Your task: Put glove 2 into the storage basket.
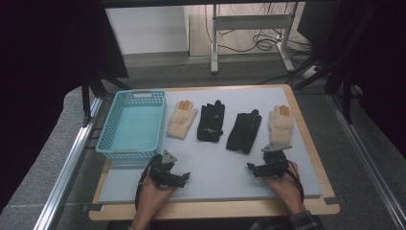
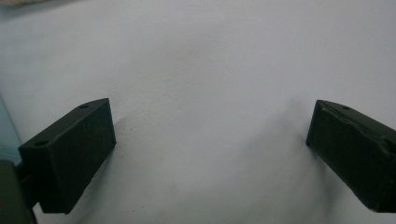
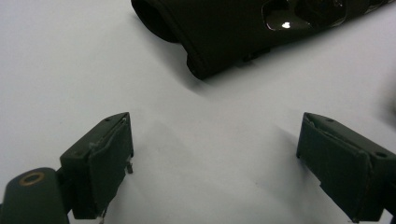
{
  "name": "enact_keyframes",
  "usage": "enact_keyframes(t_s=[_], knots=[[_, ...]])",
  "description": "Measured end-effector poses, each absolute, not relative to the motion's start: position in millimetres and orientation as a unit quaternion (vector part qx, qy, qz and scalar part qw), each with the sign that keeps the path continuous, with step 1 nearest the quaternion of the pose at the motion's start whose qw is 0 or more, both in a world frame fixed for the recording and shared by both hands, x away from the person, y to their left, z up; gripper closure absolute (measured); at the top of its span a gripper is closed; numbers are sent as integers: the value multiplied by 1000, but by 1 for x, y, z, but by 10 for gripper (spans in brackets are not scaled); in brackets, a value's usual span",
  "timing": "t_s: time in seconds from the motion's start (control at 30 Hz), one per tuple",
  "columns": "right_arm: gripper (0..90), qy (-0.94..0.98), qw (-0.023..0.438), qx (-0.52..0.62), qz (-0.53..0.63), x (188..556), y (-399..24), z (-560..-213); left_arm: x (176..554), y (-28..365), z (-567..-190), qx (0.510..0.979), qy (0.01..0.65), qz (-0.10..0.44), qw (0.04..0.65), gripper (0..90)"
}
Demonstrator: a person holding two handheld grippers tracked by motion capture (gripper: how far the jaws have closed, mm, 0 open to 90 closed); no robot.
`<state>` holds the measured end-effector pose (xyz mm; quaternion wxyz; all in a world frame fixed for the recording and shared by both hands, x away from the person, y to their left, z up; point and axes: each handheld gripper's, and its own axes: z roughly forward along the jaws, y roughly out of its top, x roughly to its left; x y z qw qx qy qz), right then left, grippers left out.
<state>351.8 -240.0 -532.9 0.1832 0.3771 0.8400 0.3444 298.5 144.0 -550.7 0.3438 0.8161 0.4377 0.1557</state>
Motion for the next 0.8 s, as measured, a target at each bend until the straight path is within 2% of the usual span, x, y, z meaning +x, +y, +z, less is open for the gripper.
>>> enact_keyframes(t_s=[0.8], knots=[[160,833,165,385,362,364,-246,-519,298,144,-551,816,438,156,344,14]])
